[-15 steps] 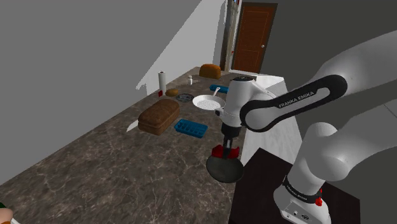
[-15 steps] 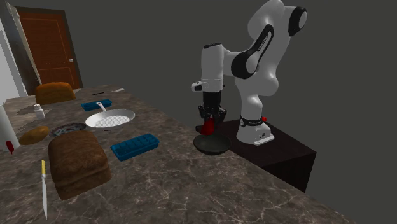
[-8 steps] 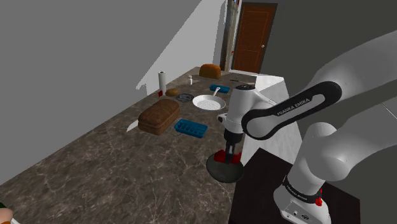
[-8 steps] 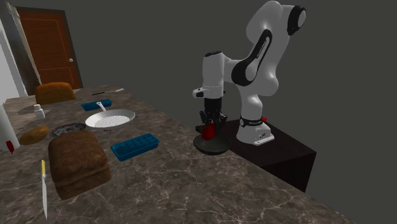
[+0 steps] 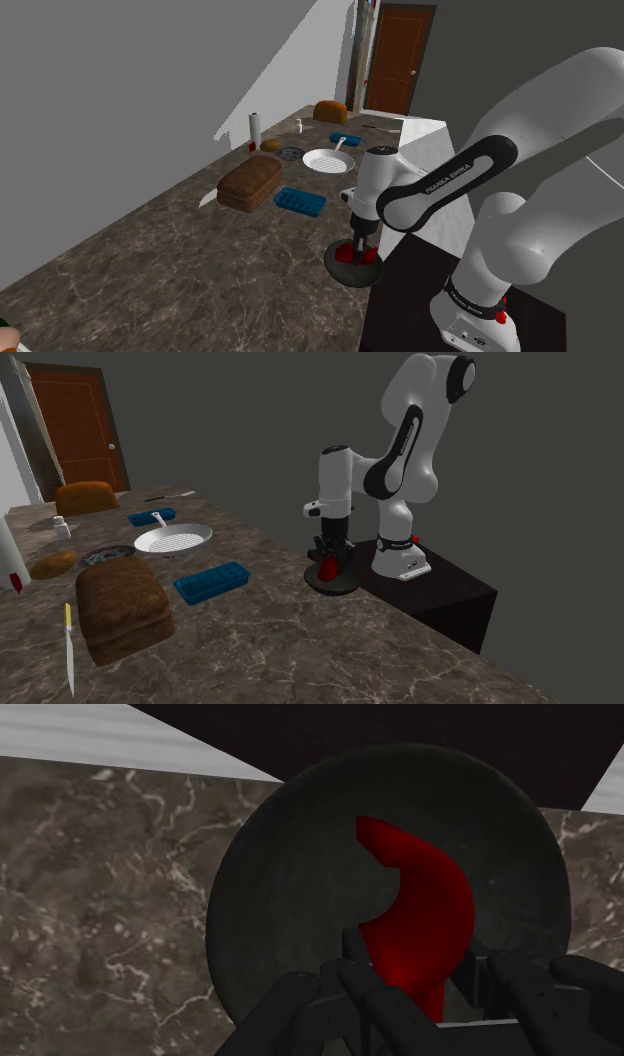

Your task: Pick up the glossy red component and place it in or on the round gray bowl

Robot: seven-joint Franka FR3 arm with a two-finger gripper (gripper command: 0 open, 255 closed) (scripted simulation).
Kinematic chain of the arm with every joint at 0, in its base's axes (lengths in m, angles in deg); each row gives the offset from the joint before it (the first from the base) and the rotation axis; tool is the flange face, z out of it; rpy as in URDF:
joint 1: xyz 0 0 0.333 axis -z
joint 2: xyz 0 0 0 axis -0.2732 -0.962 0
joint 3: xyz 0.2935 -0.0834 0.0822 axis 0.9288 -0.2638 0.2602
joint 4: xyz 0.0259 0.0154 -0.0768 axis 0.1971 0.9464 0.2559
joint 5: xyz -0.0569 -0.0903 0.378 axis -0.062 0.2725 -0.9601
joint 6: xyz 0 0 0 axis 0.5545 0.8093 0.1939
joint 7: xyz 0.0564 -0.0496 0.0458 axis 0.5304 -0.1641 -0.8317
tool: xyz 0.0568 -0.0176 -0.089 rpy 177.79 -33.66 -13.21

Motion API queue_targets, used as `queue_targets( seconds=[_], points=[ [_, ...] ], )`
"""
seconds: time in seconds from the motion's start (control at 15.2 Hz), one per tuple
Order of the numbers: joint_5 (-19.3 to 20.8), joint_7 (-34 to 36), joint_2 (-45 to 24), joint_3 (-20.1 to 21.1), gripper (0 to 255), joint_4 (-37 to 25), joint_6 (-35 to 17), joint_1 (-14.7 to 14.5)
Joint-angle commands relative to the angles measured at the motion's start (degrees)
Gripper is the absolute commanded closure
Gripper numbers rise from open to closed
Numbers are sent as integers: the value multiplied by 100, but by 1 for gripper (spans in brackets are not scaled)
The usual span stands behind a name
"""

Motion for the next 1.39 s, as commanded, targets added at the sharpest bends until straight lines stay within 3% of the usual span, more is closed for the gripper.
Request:
queue_targets(
  seconds=[0.0, 0.26, 0.33, 0.66, 0.92, 1.32],
  points=[
    [-1, -4, -21, 0, 255, 0, -23, 2],
    [-1, -4, -21, 0, 255, 0, -23, 2],
    [-1, -4, -21, 0, 0, -1, -23, 2],
    [-1, -4, -21, 0, 0, -1, -23, 2],
    [184, 59, 893, -109, 0, -268, 1158, 86],
    [185, 59, 893, -110, 0, -268, 1158, 85]
  ],
)
